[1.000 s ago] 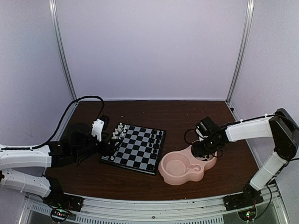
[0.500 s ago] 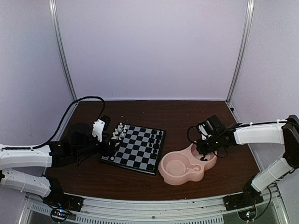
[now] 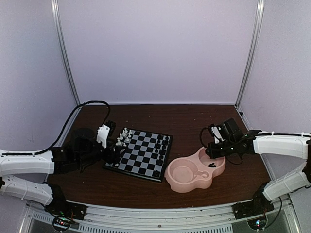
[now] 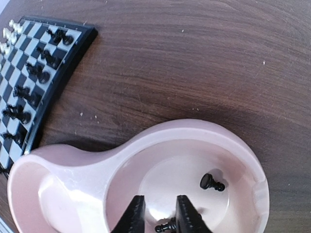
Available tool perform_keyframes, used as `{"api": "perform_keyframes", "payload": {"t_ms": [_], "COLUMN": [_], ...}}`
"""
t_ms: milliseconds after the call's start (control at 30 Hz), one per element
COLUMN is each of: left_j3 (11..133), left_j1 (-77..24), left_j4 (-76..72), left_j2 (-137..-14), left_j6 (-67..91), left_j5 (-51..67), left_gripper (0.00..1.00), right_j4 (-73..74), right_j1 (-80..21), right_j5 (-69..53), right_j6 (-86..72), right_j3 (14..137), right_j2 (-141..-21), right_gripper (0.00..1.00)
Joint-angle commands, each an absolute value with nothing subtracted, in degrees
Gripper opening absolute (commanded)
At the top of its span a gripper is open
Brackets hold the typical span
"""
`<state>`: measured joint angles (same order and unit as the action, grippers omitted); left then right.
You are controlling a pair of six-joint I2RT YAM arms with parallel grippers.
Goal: Set up the chess pieces on the board
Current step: Adjust the chess pile in the storage box.
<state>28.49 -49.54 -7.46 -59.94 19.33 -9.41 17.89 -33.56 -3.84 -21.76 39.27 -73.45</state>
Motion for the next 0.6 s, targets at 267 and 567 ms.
{"api": "perform_keyframes", "payload": {"t_ms": [267, 567], "left_j3": [29.80, 29.71], "left_j1": [-49.22, -49.22], "left_j4": [-8.68, -7.98], "left_j2": [-59.92, -58.04], "left_j6": [18.11, 18.71], "left_j5": [-8.60, -7.21], "left_gripper": [0.77, 0.77], "right_j4": [29.92, 43.96], "right_j1": [-33.57, -34.89], "right_j5": [-7.34, -3.19], "right_j6": [-21.93, -20.33], "right_j3": [45.20, 51.91], "right_j2": [-84.04, -87.99], "right_gripper": [0.42, 0.56]}}
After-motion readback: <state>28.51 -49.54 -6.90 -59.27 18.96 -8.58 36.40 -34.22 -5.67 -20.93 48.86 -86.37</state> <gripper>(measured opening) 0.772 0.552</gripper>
